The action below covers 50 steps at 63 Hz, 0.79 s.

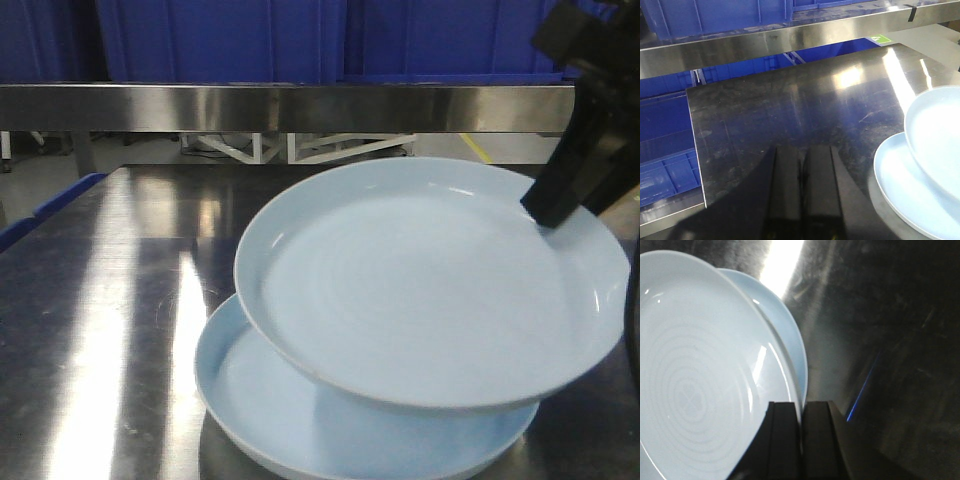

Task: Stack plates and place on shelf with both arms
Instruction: 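Lift the plate with the right gripper and lower it onto the center plate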

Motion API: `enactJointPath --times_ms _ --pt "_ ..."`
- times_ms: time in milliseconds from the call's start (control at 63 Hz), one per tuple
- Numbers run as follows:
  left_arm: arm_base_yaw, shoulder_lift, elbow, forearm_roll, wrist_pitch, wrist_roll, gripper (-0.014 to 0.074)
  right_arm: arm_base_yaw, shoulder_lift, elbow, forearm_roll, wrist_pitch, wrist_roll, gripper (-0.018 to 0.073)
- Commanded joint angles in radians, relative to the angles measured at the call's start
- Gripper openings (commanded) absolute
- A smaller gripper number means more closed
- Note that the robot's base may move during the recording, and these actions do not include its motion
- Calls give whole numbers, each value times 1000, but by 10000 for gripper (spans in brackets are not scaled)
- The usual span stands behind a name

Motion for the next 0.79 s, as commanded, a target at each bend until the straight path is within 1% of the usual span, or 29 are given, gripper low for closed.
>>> enactJointPath --times_ms 0,302,476,667,699,778 --pt "-7 3 -27 12 -76 -7 84 2 -28 -7 79 -71 -13 57" --pt "-7 3 -27 12 -90 -7 84 2 66 -8 161 -71 -13 57" --pt "-7 3 -27 12 -90 -7 84 2 119 -8 175 -65 -13 57" --pt "-7 3 -27 12 -90 -7 84 2 130 -8 177 -65 -13 61" --pt "-7 3 -27 12 -90 -7 84 2 130 -8 179 -64 -13 66" --pt "-7 3 -27 12 -90 -7 84 2 130 -8 179 -56 -13 119"
